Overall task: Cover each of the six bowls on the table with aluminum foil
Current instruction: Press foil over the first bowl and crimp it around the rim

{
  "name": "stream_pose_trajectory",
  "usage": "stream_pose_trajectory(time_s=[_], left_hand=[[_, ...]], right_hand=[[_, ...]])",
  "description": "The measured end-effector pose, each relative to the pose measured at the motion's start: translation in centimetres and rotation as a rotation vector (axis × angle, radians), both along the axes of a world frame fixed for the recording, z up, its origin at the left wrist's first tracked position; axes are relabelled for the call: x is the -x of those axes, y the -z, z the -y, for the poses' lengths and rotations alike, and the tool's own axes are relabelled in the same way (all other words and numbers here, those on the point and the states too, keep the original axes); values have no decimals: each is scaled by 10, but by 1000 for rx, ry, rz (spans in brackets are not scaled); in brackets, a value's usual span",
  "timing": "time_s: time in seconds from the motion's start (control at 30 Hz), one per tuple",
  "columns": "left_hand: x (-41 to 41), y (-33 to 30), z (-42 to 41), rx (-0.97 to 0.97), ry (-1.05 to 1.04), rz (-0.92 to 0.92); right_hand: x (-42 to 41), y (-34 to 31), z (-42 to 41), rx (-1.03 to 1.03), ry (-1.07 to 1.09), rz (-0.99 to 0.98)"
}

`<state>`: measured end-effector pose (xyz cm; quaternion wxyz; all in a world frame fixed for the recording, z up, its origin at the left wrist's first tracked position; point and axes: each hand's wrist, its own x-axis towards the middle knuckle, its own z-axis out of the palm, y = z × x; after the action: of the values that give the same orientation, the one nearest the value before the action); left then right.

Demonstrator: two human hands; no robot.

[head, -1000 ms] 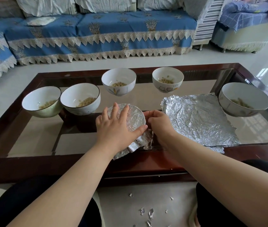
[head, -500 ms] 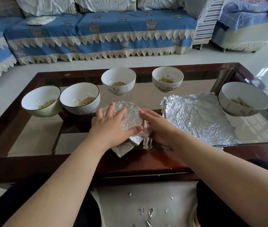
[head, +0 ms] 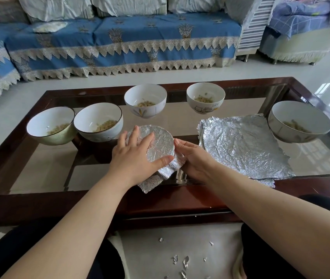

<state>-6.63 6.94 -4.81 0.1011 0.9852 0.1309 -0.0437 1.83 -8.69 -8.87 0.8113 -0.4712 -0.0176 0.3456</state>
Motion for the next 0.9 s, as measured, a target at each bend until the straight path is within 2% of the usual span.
stream_pose_trajectory(time_s=[0.3,0.43,0.63,0.77,0.9], left_hand=[[1,2,0,-18,-5,37],[1,2,1,-25,-7,42],[1,2,2,-41,-9,44],[0,4,1,-49,-8,45],[-1,6,0,-53,-10,50]], right_hand=[[7,5,-9,98,140,72],[8,8,-13,292,199,171],[8,8,-13,564,166,329],[4,6,-15,556,154,271],[3,2,-17,457,143,187]])
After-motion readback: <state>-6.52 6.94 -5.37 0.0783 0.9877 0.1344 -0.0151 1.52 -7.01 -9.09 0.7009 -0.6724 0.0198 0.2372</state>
